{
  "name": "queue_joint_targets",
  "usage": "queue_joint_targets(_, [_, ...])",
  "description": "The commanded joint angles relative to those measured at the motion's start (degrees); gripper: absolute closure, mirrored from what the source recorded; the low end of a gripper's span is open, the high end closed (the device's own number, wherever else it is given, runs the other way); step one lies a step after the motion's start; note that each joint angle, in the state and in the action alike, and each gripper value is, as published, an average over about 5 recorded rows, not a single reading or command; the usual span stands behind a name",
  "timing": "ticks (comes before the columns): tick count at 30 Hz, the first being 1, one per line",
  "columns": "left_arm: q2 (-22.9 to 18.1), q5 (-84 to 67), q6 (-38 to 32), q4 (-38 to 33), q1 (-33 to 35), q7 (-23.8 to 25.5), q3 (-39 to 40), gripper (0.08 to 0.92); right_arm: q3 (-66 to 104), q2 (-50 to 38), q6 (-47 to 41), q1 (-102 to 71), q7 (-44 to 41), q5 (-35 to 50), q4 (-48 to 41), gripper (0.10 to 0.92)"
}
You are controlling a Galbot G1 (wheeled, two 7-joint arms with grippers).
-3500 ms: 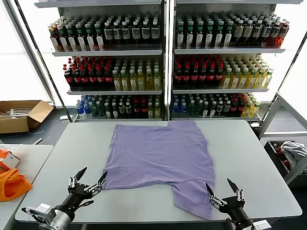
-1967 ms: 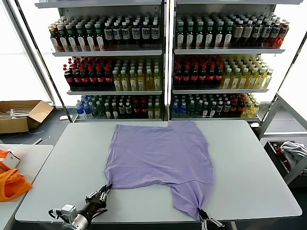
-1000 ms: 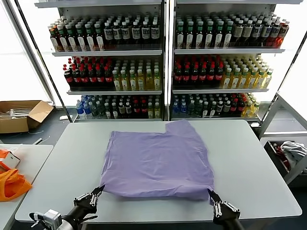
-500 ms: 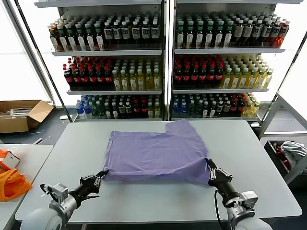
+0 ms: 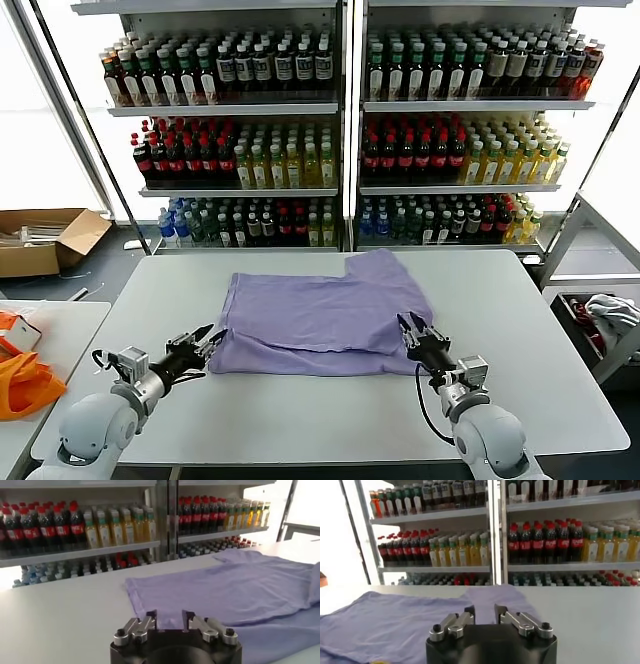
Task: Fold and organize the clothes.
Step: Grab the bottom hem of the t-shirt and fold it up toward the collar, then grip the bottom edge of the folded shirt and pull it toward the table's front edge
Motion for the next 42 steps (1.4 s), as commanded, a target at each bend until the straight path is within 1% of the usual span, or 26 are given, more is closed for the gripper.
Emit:
queue_joint_targets(1, [-1.4, 0.6, -0.3, -2.6, 5.8, -1.2, -0.1, 0.470, 4.7, 0.0, -6.6, -6.9, 4.3, -4.5, 5.2, 0.440])
queue_joint_targets(7, [-3.6, 0.8, -0.3, -0.8, 6.4, -2.5, 1.4, 0.297, 7.1, 0.2, -8.6, -11.2, 5.8, -5.9, 5.3, 0.269])
queue_joint_targets(10, [-4.3, 0.7, 0.0, 0.2, 6.2, -3.0, 2.0, 0.220, 7.2, 0.4, -8.9, -12.6, 5.6, -5.9, 5.4, 0.216])
queue_joint_targets(13, [-4.5, 0.6, 0.1, 0.9, 6.0, -3.2, 2.3, 0.184, 6.4, 0.7, -8.5, -13.5, 5.4, -5.9, 5.2, 0.221])
queue_joint_targets(16, [-4.5, 0.1, 0.1, 0.9, 6.0, -2.9, 2.3, 0.190, 5.4, 1.2, -8.1, -13.6, 5.7, -5.8, 5.0, 0.286])
queue_joint_targets(20, [-4.4, -0.1, 0.0, 1.2, 5.8, -2.8, 2.2, 0.276, 4.5, 1.5, -8.0, -13.1, 6.0, -5.8, 4.7, 0.407])
queue_joint_targets(31, [-4.3, -0.8, -0.6, 1.8, 6.0, -2.4, 1.5, 0.596, 3.6, 1.4, -6.4, -12.8, 6.0, -5.6, 4.6, 0.719])
queue_joint_targets(36, [-4.3, -0.9, -1.0, 0.9, 7.3, -2.1, 0.9, 0.744, 3.0, 1.3, -5.8, -13.7, 5.5, -5.0, 6.1, 0.866])
queue_joint_targets(39, [-4.4, -1.1, -1.2, -0.3, 9.3, -1.8, 0.1, 0.828, 2.8, 1.2, -5.5, -15.3, 5.0, -4.6, 7.8, 0.915])
queue_joint_targets(42, [-4.4, -1.3, -1.5, -1.7, 12.1, -1.5, -1.0, 0.886, 2.9, 1.1, -4.8, -17.3, 4.4, -4.5, 9.7, 0.919])
